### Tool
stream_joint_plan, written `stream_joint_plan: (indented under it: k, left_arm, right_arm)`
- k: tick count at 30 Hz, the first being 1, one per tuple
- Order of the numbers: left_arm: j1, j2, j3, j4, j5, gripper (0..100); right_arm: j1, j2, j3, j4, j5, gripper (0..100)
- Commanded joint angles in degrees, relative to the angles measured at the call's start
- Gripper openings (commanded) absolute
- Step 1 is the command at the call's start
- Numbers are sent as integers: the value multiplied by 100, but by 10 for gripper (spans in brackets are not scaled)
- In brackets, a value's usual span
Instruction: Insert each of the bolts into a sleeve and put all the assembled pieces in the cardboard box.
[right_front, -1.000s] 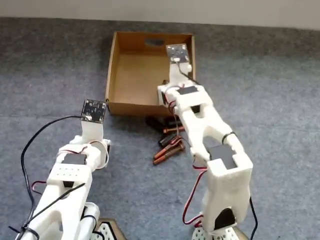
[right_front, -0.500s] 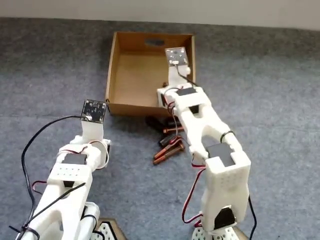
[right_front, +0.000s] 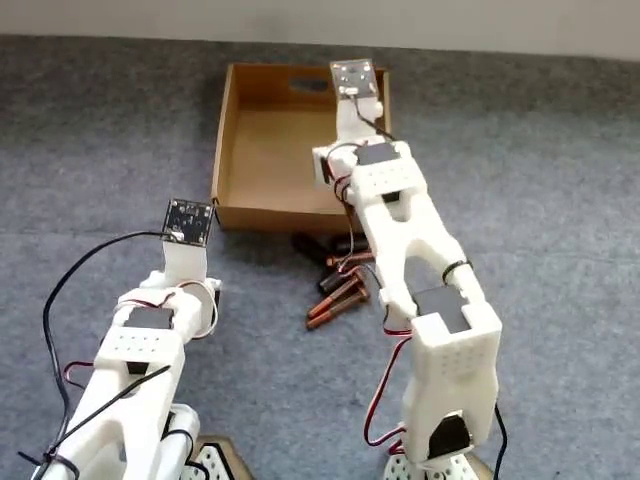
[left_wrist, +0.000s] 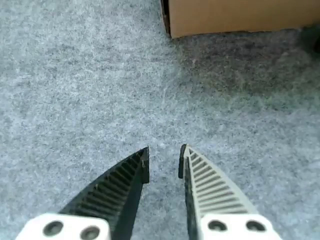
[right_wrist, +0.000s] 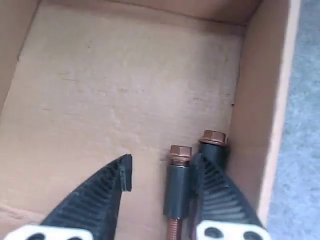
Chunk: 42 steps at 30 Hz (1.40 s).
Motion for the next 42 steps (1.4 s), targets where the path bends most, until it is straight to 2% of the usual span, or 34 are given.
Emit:
stream_joint_plan:
  k: [1,4,6,16,21,25,31,37,42]
  left_arm:
    - [92,-4,-13,-88,-35,127]
    - [92,-4,-13,-88,-35,127]
    - [92,-4,-13,-88,-35,127]
    - [92,-4,-13,-88,-44,127]
    - [92,-4,-13,-88,-44,127]
    - [92,-4,-13,-88,-44,127]
    - [92,-4,-13,-88,-44,127]
    - [92,-4,-13,-88,-44,127]
    - [92,-4,-13,-88,-44,127]
  right_arm:
    - [13,-92,-998,919,-44,151]
    - [66,-92,-1807,1727,-44,2]
    - [110,-92,-2316,2229,-44,26]
    - [66,-101,-4901,4840,18,6]
    - [145,-198,-5112,5253,466,6]
    - [66,-1033,-4013,5253,475,6]
    - [-462,-3011,-1095,5121,492,6]
    - [-875,-4716,2527,3292,607,20]
    - [-1314,-5121,4716,1771,642,165]
